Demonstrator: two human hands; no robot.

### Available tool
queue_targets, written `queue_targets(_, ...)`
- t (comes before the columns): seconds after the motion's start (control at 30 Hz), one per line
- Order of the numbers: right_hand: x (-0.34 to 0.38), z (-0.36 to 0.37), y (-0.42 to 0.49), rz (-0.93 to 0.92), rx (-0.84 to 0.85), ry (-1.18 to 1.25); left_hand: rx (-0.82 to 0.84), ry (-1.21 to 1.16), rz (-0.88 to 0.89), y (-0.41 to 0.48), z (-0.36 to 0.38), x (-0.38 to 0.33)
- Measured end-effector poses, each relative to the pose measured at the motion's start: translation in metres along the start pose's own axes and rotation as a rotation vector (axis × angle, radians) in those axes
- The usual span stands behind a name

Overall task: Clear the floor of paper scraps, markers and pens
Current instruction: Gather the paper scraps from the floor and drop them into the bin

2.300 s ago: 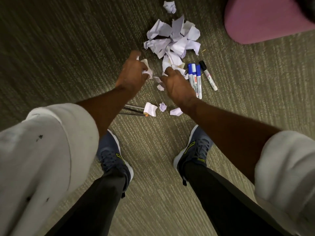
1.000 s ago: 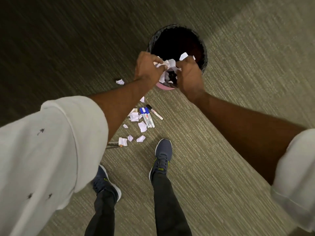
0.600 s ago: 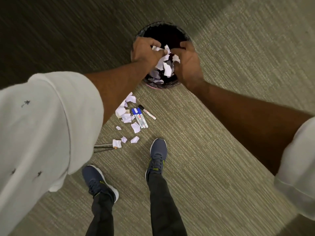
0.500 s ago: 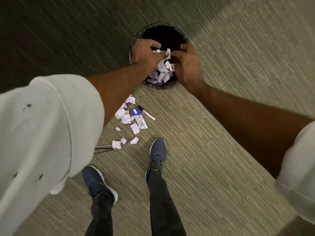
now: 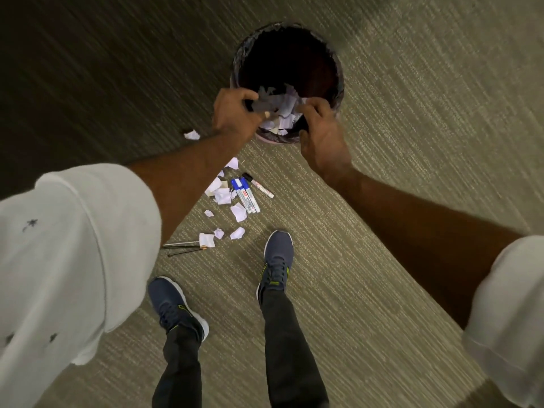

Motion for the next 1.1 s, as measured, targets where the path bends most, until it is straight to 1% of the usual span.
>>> queue_targets(0.07,0.012,0.016,-0.012,-0.030,0.038,-0.005,0.018,-0.036,-0.031,-0.010,-0.004,0.025)
queue_targets(0.2,0.035,0.058,-0.043,-0.076,0.117,-0.001,0.032,0.030,-0.076,-0.031,-0.011,0.082)
queue_targets(0.33,0.052,0.108,-0.076,-0.105,0.224,-0.007,0.038,0.016,-0.097,-0.055,-0.014,0.140)
queue_targets(0.4,0.056,0.135,-0.093,-0.109,0.276,0.007,0.057,0.003,-0.148,-0.068,-0.015,0.169)
queue_targets(0.47,0.057,0.162,-0.109,-0.110,0.328,0.006,0.087,-0.014,-0.171,-0.081,-0.013,0.194)
queue_targets(0.57,0.055,0.202,-0.130,-0.102,0.402,0.002,0.120,0.076,-0.187,-0.100,-0.011,0.230)
queue_targets(0.7,0.053,0.248,-0.148,-0.116,0.453,-0.033,0.163,0.092,-0.243,-0.121,0.002,0.279)
queue_targets(0.8,0.049,0.287,-0.159,-0.126,0.509,-0.106,0.193,0.092,-0.279,-0.133,0.019,0.318)
queue_targets(0.9,0.042,0.324,-0.166,-0.106,0.583,-0.162,0.241,0.155,-0.299,-0.141,0.041,0.354)
queue_targets(0.97,0.036,0.344,-0.169,-0.088,0.601,-0.173,0.291,0.196,-0.286,-0.144,0.057,0.375)
queue_targets(1.1,0.022,0.382,-0.174,-0.114,0.609,-0.208,0.392,0.348,-0.122,-0.147,0.090,0.405)
Point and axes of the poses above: each hand's wrist, its own y-axis towards the middle knuckle, its own z-axis out of the palm, x = y × z, the point moved 6 cm from there along y, towards the middle knuckle, and after that the axes turned 3 degrees about -x, right-handed, at the moved point
